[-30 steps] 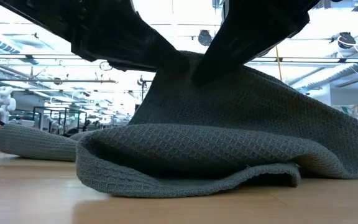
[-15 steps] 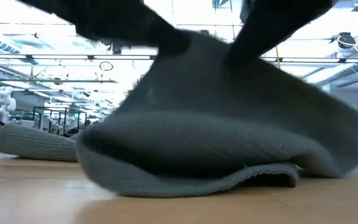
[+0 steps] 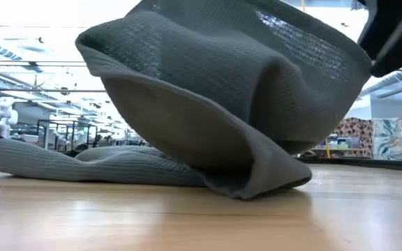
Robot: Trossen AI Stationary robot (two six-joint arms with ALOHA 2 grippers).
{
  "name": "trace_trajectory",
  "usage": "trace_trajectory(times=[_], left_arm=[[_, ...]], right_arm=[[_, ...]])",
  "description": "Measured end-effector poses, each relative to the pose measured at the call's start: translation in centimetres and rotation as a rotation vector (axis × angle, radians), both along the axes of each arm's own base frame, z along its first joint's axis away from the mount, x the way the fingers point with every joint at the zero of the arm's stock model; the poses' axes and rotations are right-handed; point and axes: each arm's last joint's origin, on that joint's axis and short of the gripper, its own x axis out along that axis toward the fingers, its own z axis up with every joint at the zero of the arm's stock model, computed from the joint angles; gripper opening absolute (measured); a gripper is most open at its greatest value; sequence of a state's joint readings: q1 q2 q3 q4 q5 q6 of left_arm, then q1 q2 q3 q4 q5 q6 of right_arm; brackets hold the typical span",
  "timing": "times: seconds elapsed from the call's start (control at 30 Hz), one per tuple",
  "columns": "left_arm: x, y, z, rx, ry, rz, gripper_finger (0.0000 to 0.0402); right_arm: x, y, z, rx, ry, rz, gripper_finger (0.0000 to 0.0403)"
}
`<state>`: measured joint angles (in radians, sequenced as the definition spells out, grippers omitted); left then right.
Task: Roll towel into tight, uniform cylinder
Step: Roll the gray towel
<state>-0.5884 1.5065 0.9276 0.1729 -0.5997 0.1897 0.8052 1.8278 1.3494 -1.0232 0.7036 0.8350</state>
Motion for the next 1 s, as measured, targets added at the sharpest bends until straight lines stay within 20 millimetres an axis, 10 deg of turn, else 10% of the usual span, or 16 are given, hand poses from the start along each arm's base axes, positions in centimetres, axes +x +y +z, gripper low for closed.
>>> trace_trajectory(times=[0.6, 1.0], left_arm=[[-0.1, 0.0, 0.1, -0.008, -0.008, 0.028, 0.0013], [0.7, 1.0, 1.9, 0.147, -0.166, 0.154, 0.0013]], right_arm=[[1.0, -1.4, -1.7, -0.074, 0.101, 0.182, 0.0009], [-2.5, -5.6, 7.0, -0.181, -0.127, 0.128, 0.0002]])
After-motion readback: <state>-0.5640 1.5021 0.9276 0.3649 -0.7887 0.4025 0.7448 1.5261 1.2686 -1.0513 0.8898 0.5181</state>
